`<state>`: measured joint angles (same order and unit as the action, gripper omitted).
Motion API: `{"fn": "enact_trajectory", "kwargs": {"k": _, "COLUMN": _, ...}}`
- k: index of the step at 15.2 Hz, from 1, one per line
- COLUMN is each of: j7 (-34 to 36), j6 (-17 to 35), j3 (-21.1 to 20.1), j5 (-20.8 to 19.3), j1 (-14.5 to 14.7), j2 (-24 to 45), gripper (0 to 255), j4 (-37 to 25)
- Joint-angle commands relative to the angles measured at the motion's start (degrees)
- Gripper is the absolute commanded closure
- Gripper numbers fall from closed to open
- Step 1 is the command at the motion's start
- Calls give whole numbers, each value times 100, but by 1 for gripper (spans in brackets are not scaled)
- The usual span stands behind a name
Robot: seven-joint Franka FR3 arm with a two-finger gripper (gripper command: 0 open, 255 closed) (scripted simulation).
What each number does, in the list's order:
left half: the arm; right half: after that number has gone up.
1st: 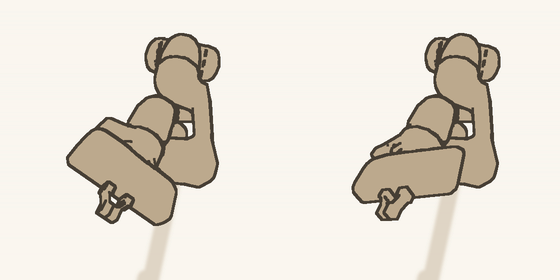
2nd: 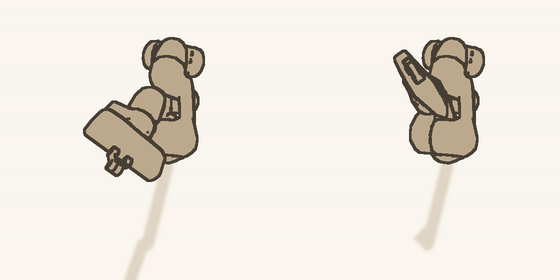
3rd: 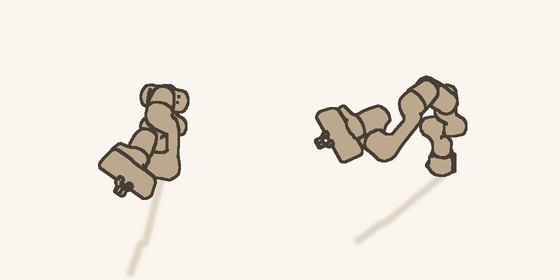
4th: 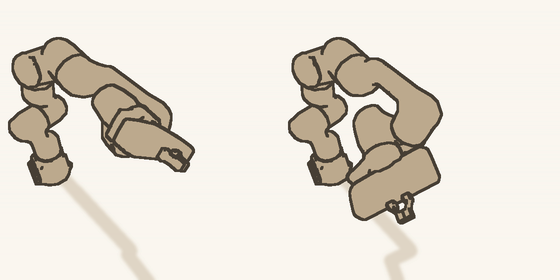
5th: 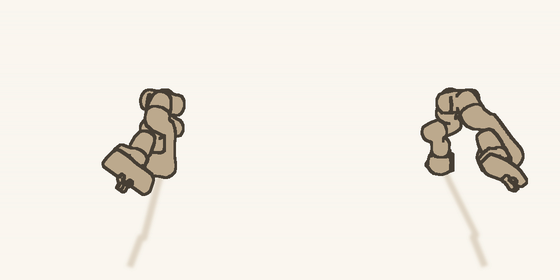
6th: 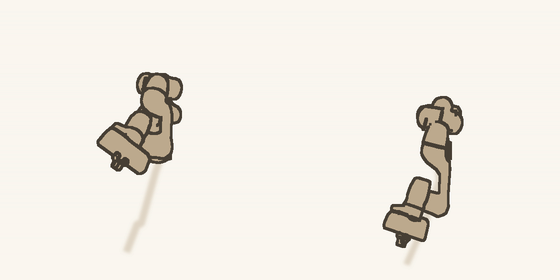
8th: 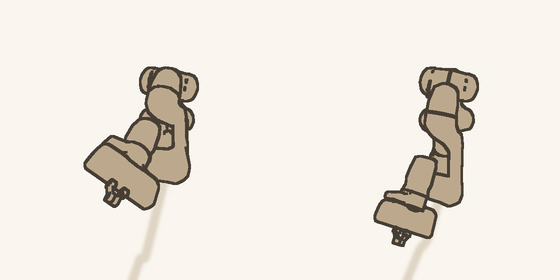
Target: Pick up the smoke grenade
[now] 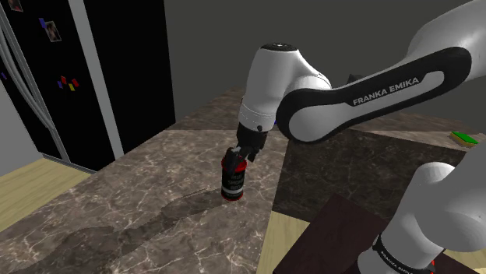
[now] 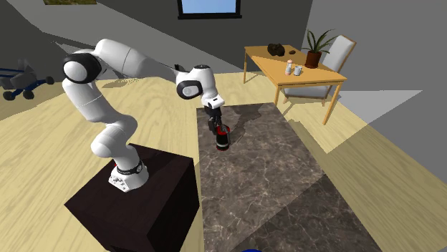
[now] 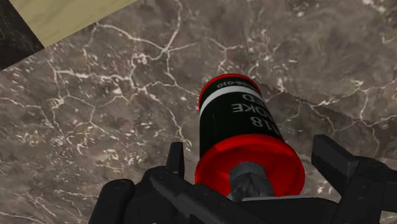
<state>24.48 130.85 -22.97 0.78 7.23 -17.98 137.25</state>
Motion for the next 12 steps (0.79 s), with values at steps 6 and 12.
{"fn": "enact_trajectory", "kwargs": {"k": 6, "j7": 98, "j6": 390, "j3": -67, "j5": -81, "j1": -27, "j2": 181, "gripper": 255, "j4": 213}}
{"fn": "enact_trajectory", "kwargs": {"k": 12, "j7": 92, "j6": 386, "j3": -63, "j5": -80, "j1": -28, "j2": 180, "gripper": 255, "j4": 209}}
